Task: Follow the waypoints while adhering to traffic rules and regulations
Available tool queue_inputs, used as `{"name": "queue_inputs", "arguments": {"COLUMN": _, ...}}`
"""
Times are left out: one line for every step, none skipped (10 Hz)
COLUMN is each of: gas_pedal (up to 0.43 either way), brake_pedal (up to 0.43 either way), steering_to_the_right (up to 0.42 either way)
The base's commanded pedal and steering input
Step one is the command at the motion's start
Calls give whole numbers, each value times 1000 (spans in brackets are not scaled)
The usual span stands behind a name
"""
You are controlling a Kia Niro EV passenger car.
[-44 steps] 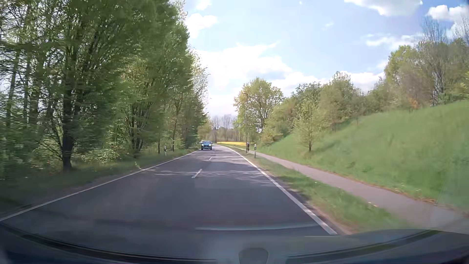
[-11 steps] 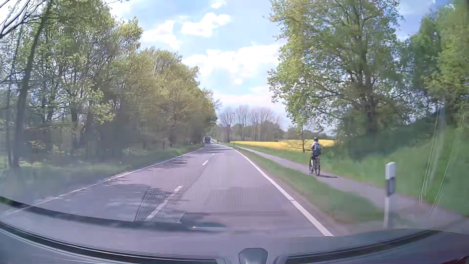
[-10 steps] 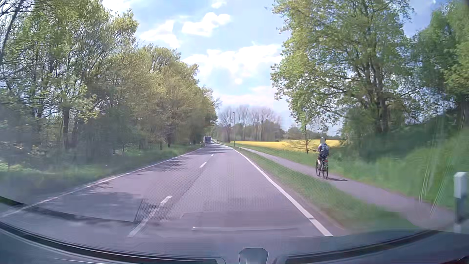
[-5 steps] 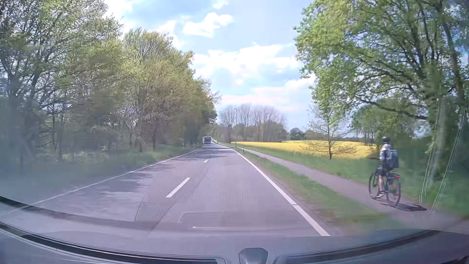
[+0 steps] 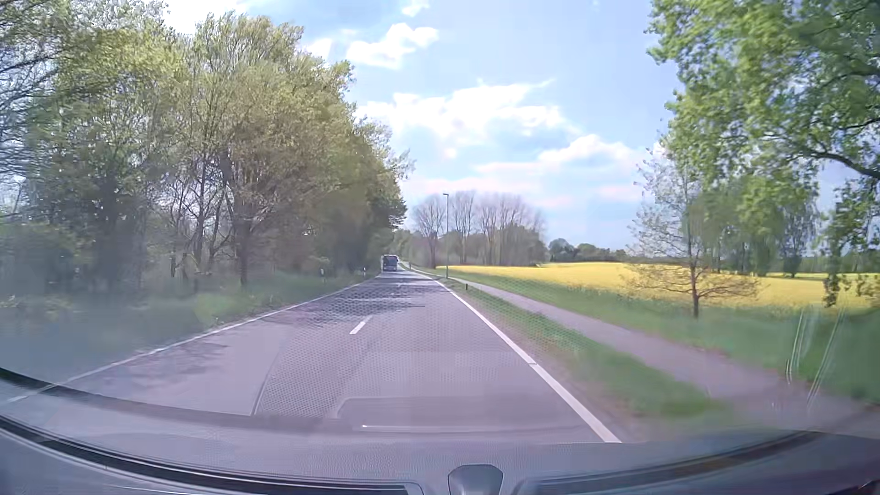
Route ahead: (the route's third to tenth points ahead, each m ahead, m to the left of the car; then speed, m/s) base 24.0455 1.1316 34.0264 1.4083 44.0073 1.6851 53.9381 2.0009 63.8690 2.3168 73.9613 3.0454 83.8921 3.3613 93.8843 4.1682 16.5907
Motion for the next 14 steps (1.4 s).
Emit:
{"name": "queue_inputs", "arguments": {"gas_pedal": 20, "brake_pedal": 0, "steering_to_the_right": -6}}
{"name": "queue_inputs", "arguments": {"gas_pedal": 20, "brake_pedal": 0, "steering_to_the_right": -5}}
{"name": "queue_inputs", "arguments": {"gas_pedal": 20, "brake_pedal": 0, "steering_to_the_right": -6}}
{"name": "queue_inputs", "arguments": {"gas_pedal": 28, "brake_pedal": 0, "steering_to_the_right": -6}}
{"name": "queue_inputs", "arguments": {"gas_pedal": 28, "brake_pedal": 0, "steering_to_the_right": -6}}
{"name": "queue_inputs", "arguments": {"gas_pedal": 47, "brake_pedal": 0, "steering_to_the_right": -8}}
{"name": "queue_inputs", "arguments": {"gas_pedal": 47, "brake_pedal": 0, "steering_to_the_right": -8}}
{"name": "queue_inputs", "arguments": {"gas_pedal": 59, "brake_pedal": 0, "steering_to_the_right": -8}}
{"name": "queue_inputs", "arguments": {"gas_pedal": 59, "brake_pedal": 0, "steering_to_the_right": -8}}
{"name": "queue_inputs", "arguments": {"gas_pedal": 59, "brake_pedal": 0, "steering_to_the_right": -8}}
{"name": "queue_inputs", "arguments": {"gas_pedal": 59, "brake_pedal": 0, "steering_to_the_right": -8}}
{"name": "queue_inputs", "arguments": {"gas_pedal": 59, "brake_pedal": 0, "steering_to_the_right": -7}}
{"name": "queue_inputs", "arguments": {"gas_pedal": 59, "brake_pedal": 0, "steering_to_the_right": -3}}
{"name": "queue_inputs", "arguments": {"gas_pedal": 59, "brake_pedal": 0, "steering_to_the_right": -2}}
